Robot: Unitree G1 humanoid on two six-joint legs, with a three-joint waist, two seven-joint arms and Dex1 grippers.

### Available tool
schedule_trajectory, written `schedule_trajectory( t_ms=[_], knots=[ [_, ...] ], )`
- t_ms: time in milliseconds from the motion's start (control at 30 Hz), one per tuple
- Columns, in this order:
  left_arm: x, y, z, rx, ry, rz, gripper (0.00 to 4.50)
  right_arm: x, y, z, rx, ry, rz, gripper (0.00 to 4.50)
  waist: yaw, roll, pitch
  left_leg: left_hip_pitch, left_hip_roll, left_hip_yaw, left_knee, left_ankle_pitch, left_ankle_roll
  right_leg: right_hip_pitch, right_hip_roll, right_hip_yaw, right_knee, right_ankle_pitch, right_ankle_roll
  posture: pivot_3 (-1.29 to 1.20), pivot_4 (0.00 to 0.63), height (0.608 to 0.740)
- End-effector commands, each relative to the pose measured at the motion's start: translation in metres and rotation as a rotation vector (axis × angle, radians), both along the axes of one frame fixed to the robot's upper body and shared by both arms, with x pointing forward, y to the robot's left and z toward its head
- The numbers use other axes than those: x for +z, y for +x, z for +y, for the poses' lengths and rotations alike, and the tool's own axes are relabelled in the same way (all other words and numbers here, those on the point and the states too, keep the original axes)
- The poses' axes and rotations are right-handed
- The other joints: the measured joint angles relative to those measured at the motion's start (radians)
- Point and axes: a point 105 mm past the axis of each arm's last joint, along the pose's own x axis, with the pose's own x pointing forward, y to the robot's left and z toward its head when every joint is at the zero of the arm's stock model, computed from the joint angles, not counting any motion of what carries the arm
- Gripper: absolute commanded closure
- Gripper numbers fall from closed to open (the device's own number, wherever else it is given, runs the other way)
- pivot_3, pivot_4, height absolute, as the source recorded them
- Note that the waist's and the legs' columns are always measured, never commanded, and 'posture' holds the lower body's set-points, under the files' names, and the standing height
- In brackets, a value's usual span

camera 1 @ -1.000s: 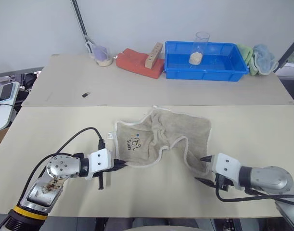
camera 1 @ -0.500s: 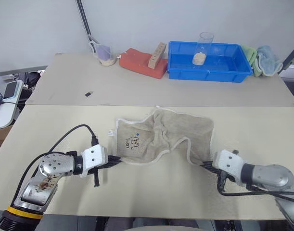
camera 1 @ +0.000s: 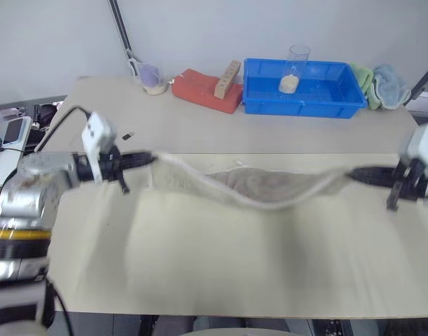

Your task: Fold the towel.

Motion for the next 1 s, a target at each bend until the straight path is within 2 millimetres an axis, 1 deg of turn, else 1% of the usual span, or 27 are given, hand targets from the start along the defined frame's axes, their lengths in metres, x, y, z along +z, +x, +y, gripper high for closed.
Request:
schedule_trajectory(
  t_ms=[33, 100, 167, 233, 300, 367, 433, 500, 567, 600, 633, 733, 833, 900, 933, 1000],
  knots=[
    [0.057, 0.029, 0.015, 0.131, -0.06, -0.161, 4.5, 0.053, 0.027, -0.012, -0.045, -0.029, -0.209, 4.49, -0.01, 0.0, 0.0, -0.003, 0.0, 0.0, 0.001, 0.0, 0.0, -0.002, 0.0, 0.0, 0.0, 0.0, 0.0, 0.0, 0.15, 0.74],
    [0.076, 0.035, 0.022, 0.159, -0.077, -0.204, 4.5, 0.074, 0.034, -0.014, -0.043, -0.028, -0.27, 4.49, -0.02, 0.0, 0.0, -0.005, 0.0, 0.0, 0.001, 0.0, 0.0, -0.004, 0.0, 0.0, 0.0, 0.0, 0.0, 0.0, 0.15, 0.74],
    [0.082, 0.036, 0.028, 0.163, -0.073, -0.222, 4.5, 0.085, 0.036, -0.015, -0.031, -0.026, -0.296, 4.49, -0.026, 0.002, -0.001, -0.004, 0.0, 0.001, 0.0, -0.001, 0.001, -0.003, -0.001, -0.001, 0.005, 0.0, 0.0, 0.0, 0.15, 0.74],
    [0.081, 0.033, 0.034, 0.149, -0.051, -0.222, 4.5, 0.089, 0.034, -0.015, -0.015, -0.027, -0.301, 4.49, -0.031, 0.004, -0.002, -0.003, 0.001, 0.002, 0.0, -0.001, 0.002, -0.003, 0.0, -0.001, 0.006, 0.0, 0.0, 0.0, 0.15, 0.74],
    [0.073, 0.026, 0.038, 0.118, -0.016, -0.195, 4.5, 0.082, 0.028, -0.015, 0.012, -0.056, -0.278, 4.49, -0.034, 0.004, -0.002, -0.004, 0.001, 0.002, 0.0, -0.002, 0.003, -0.004, 0.0, -0.001, 0.008, 0.0, 0.0, 0.0, 0.15, 0.74],
    [0.047, 0.009, 0.04, 0.047, 0.075, -0.127, 4.5, 0.059, 0.017, -0.011, 0.05, -0.084, -0.212, 4.49, -0.036, 0.005, -0.002, -0.004, 0.001, 0.001, -0.001, -0.002, 0.004, -0.006, 0.0, -0.001, 0.011, 0.0, 0.0, 0.0, 0.15, 0.74],
    [0.008, -0.014, 0.044, -0.025, 0.196, -0.037, 4.5, 0.023, 0.002, -0.005, 0.093, -0.128, -0.127, 4.49, -0.038, 0.006, -0.003, -0.003, 0.002, 0.0, -0.001, -0.003, 0.005, -0.006, 0.0, -0.001, 0.013, 0.0, 0.0, 0.0, 0.15, 0.74],
    [-0.025, -0.037, 0.049, -0.077, 0.292, 0.048, 4.5, -0.01, -0.011, -0.002, 0.122, -0.17, -0.059, 4.49, -0.037, 0.007, -0.003, -0.002, 0.002, -0.003, 0.0, -0.003, 0.005, -0.006, 0.0, -0.001, 0.014, 0.0, 0.0, 0.0, 0.15, 0.74],
    [-0.055, -0.059, 0.053, -0.123, 0.366, 0.131, 4.5, -0.037, -0.024, -0.001, 0.146, -0.217, 0.004, 4.49, -0.032, 0.007, -0.002, -0.005, 0.002, -0.004, 0.0, -0.002, 0.004, -0.007, 0.0, 0.0, 0.013, 0.0, 0.0, 0.0, 0.15, 0.74],
    [-0.066, -0.069, 0.056, -0.144, 0.396, 0.167, 4.5, -0.049, -0.031, 0.0, 0.157, -0.226, 0.042, 4.49, -0.029, 0.007, -0.002, -0.003, 0.002, -0.004, 0.001, -0.002, 0.004, -0.007, -0.001, 0.002, 0.012, 0.0, 0.0, 0.0, 0.15, 0.74],
    [-0.072, -0.076, 0.057, -0.156, 0.413, 0.187, 4.5, -0.055, -0.036, 0.001, 0.163, -0.23, 0.064, 4.49, -0.025, 0.007, -0.002, -0.003, 0.002, -0.004, 0.001, -0.002, 0.004, -0.007, -0.001, 0.002, 0.012, 0.0, 0.0, 0.0, 0.15, 0.74],
    [-0.093, -0.101, 0.063, -0.196, 0.448, 0.279, 4.5, -0.083, -0.06, 0.004, 0.189, -0.221, 0.185, 4.49, -0.016, 0.007, -0.002, -0.002, 0.002, -0.003, 0.001, -0.002, 0.003, -0.006, -0.001, 0.003, 0.011, 0.0, 0.0, 0.0, 0.15, 0.74],
    [-0.101, -0.113, 0.064, -0.203, 0.43, 0.331, 4.5, -0.094, -0.075, 0.004, 0.191, -0.193, 0.282, 4.49, -0.006, 0.007, -0.001, 0.002, 0.002, -0.002, 0.001, -0.002, 0.003, 0.0, -0.001, 0.002, 0.008, -0.001, 0.0, 0.0, 0.15, 0.74],
    [-0.1, -0.113, 0.064, -0.194, 0.41, 0.344, 4.5, -0.096, -0.081, 0.003, 0.185, -0.172, 0.338, 4.49, -0.002, 0.007, -0.001, 0.001, 0.002, -0.001, 0.001, -0.002, 0.003, 0.001, -0.001, 0.002, 0.007, -0.001, 0.0, 0.0, 0.15, 0.74],
    [-0.098, -0.11, 0.064, -0.178, 0.393, 0.339, 4.5, -0.096, -0.082, 0.002, 0.178, -0.16, 0.352, 4.49, -0.001, 0.007, -0.001, 0.001, 0.002, -0.001, 0.001, -0.002, 0.003, 0.0, -0.001, 0.002, 0.006, -0.001, 0.0, 0.0, 0.15, 0.74],
    [-0.093, -0.102, 0.065, -0.151, 0.367, 0.33, 4.5, -0.092, -0.076, 0.003, 0.156, -0.131, 0.348, 4.49, 0.0, 0.006, -0.001, 0.001, 0.002, 0.0, 0.001, -0.002, 0.003, 0.001, -0.001, 0.002, 0.006, -0.001, 0.0, 0.0, 0.15, 0.74]
  ],
)
